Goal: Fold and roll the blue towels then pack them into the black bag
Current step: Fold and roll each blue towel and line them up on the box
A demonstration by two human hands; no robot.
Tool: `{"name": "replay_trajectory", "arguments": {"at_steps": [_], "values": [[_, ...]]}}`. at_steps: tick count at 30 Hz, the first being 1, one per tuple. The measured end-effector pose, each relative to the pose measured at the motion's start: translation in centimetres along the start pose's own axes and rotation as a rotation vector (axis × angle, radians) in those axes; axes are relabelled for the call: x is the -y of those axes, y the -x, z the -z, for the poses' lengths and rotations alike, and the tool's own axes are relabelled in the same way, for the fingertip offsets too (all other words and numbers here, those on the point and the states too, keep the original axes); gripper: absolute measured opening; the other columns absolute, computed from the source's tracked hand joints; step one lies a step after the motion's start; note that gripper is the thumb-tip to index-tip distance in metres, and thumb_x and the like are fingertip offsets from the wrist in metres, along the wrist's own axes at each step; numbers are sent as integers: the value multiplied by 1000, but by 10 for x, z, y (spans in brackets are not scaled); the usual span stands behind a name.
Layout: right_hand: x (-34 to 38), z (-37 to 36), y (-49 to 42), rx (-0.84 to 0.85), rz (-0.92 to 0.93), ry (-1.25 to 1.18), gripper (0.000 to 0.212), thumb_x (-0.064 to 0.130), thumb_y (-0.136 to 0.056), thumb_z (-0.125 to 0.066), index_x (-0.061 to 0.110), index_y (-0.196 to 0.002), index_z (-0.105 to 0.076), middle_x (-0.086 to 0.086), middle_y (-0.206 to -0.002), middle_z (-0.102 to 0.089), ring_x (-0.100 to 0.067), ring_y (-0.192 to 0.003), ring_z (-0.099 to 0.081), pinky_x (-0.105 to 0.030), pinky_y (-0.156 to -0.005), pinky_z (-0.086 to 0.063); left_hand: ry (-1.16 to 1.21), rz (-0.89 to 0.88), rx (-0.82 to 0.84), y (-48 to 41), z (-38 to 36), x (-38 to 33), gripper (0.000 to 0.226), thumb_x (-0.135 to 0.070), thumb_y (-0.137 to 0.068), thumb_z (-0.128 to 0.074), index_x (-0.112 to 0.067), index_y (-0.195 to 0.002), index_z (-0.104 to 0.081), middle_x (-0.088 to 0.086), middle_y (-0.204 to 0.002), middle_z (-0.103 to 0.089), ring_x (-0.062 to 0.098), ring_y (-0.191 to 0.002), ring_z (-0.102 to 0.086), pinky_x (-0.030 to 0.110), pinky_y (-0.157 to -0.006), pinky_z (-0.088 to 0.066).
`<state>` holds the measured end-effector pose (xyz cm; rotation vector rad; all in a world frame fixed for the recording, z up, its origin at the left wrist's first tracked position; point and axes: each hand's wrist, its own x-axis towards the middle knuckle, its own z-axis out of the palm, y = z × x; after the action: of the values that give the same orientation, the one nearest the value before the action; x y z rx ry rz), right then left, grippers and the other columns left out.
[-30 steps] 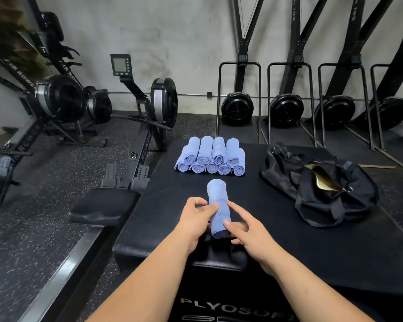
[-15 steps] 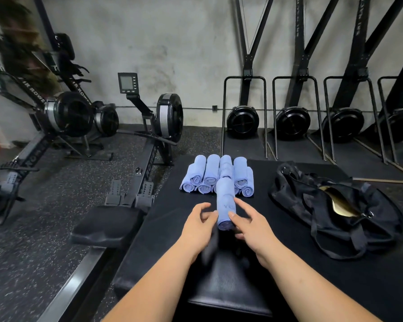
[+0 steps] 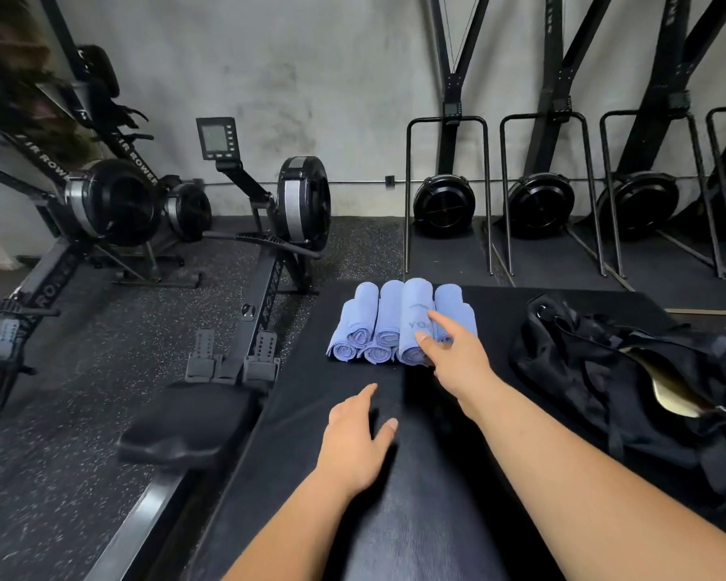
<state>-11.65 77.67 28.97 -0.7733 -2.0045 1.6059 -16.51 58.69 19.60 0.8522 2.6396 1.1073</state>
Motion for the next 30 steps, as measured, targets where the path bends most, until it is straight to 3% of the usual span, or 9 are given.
{"name": "replay_trajectory", "arguments": {"at_steps": [2,4,6,10,12,17,23,26,30], "values": [[5,-3,-17,-19,13,45,46,42,-98,-70,43,-143,-58,4,-93,-67,-11,-83,-59,-33,-90,-55,-62,-5,-49,1,-9,4,73,-55,-100,-58,-27,-163,-31,-11,-155,-47,18,-147,-33,33,-121,-30],[7,-8,-34,-33,16,75,49,45,-98,-68,45,-145,-56,1,-114,-71,-15,-100,-64,-36,-96,-55,-109,-9,-125,6,-20,6,71,-59,-101,-52,-28,-162,-32,-13,-154,-46,16,-148,-31,33,-122,-28],[10,-11,-49,-42,18,108,49,44,-100,-66,44,-148,-53,4,-132,-65,-18,-111,-62,-34,-93,-54,-173,-29,-172,10,-26,5,73,-66,-100,-43,-30,-162,-29,-17,-153,-43,12,-148,-28,31,-122,-26],[16,-14,-72,-55,27,225,48,42,-104,-60,39,-151,-51,3,-147,-55,-17,-108,-54,-30,-88,-44,-251,-40,-200,8,-31,4,77,-73,-98,-34,-32,-163,-26,-18,-153,-41,12,-146,-27,33,-121,-27],[17,-17,-81,-58,22,301,48,42,-105,-58,38,-152,-50,2,-147,-56,-18,-105,-52,-30,-86,-41,-284,-48,-194,9,-32,4,78,-75,-98,-32,-32,-162,-26,-17,-155,-39,14,-147,-26,35,-121,-27],[12,-29,-104,-77,31,391,50,43,-105,-55,37,-153,-48,-2,-147,-56,-28,-129,-56,-38,-99,-44,-341,-39,-184,7,-35,4,78,-76,-98,-29,-32,-162,-28,-14,-157,-37,16,-149,-26,38,-121,-27],[3,-43,-104,-87,70,680,51,48,-107,-46,34,-156,-43,-14,-136,-49,-34,-114,-52,-40,-84,-40,-364,-24,-163,7,-36,4,78,-76,-97,-30,-31,-161,-31,-14,-159,-36,16,-150,-25,40,-122,-26],[1,-45,-99,-117,127,887,49,52,-108,-37,33,-153,-43,-13,-134,-51,-34,-126,-42,-45,-96,-38,-379,-21,-160,6,-37,4,78,-75,-97,-31,-30,-161,-33,-13,-157,-38,17,-148,-28,40,-121,-28],[1,-44,-96,-74,114,888,52,56,-107,-34,39,-155,-37,-11,-135,-47,-33,-126,-36,-46,-101,-38,-415,-19,-153,7,-36,5,78,-77,-97,-28,-31,-161,-31,-13,-156,-36,18,-148,-27,41,-120,-28]]}}
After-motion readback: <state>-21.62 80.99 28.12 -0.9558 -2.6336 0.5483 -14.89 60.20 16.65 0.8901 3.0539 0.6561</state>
